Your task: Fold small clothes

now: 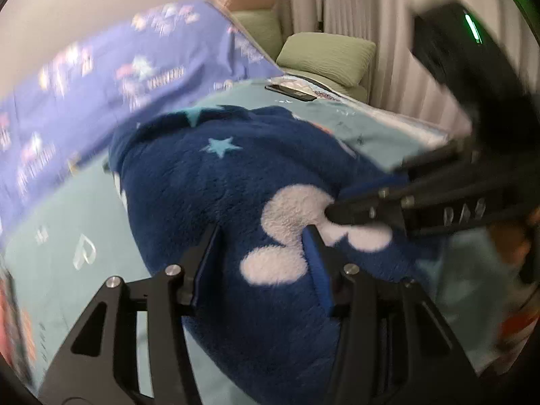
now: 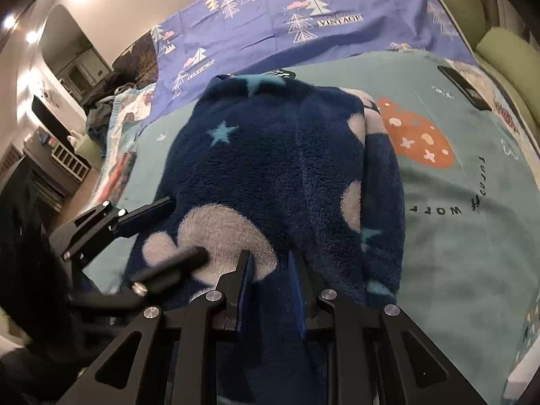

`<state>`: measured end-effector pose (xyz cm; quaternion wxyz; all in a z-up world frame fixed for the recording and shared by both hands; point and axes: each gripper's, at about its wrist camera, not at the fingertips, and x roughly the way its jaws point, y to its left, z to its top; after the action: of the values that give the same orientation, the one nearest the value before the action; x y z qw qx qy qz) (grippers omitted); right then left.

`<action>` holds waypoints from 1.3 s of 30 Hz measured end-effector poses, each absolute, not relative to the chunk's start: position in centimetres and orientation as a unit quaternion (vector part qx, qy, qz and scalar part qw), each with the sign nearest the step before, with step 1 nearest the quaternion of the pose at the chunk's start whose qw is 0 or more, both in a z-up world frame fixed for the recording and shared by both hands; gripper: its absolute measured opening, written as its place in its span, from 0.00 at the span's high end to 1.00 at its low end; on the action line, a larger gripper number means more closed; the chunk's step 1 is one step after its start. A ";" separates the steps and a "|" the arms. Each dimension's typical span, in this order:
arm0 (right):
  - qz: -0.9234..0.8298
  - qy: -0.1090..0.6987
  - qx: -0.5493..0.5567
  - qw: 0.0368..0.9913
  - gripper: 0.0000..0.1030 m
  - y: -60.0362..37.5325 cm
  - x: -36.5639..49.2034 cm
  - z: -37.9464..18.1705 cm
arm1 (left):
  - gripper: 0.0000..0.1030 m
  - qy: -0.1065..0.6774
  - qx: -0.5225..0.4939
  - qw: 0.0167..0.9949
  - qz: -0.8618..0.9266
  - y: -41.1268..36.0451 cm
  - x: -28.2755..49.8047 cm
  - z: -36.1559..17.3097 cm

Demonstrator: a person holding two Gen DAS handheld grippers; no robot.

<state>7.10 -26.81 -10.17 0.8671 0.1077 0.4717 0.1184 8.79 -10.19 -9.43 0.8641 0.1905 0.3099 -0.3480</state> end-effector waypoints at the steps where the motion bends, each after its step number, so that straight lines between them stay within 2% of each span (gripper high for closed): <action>1: 0.110 0.470 0.104 0.870 0.79 -26.6 7.0 -10.1 | 0.49 0.310 0.187 0.866 -0.344 -10.3 8.9 -9.5; 8: 0.077 0.443 0.084 0.889 0.79 -25.8 4.6 -8.2 | 0.49 0.320 0.178 0.868 -0.336 -10.3 8.9 -7.7; 13: 0.074 0.429 0.065 0.898 0.77 -25.6 1.4 -6.3 | 0.49 0.317 0.142 0.858 -0.378 -8.0 5.9 -5.5; 17: 0.070 0.470 0.058 0.878 0.70 -25.7 1.2 -8.4 | 0.45 0.308 0.211 0.854 -0.362 -8.4 3.5 -7.1; 20: 0.078 0.482 0.081 0.869 0.70 -26.0 1.6 -11.3 | 0.44 0.324 0.223 0.852 -0.345 -9.1 3.7 -9.5; 27: 0.082 0.466 0.058 0.879 0.68 -25.5 0.8 -10.1 | 0.42 0.314 0.232 0.856 -0.340 -9.2 2.9 -8.4; 30: 0.088 0.442 0.058 0.891 0.57 -26.0 0.3 -8.6 | 0.41 0.322 0.193 0.856 -0.355 -8.0 3.1 -6.6; 31: 0.089 0.436 0.056 0.894 0.51 -25.9 0.3 -8.2 | 0.40 0.323 0.181 0.858 -0.355 -7.5 3.4 -6.0; 33: 0.089 0.421 0.045 0.901 0.43 -25.7 0.2 -7.2 | 0.32 0.323 0.163 0.867 -0.342 -6.7 4.6 -5.1; 35: 0.068 0.399 0.016 0.914 0.25 -25.1 0.1 -6.1 | 0.26 0.322 0.147 0.877 -0.324 -6.1 5.7 -4.7; 39: 0.049 0.373 -0.013 0.927 0.19 -25.3 0.6 -4.9 | 0.26 0.339 0.105 0.894 -0.275 -4.7 9.2 -4.8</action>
<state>0.64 -25.25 -4.86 0.9266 -0.0128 0.3726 0.0494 9.16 -4.70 -4.76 0.8935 0.1046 0.3391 -0.2750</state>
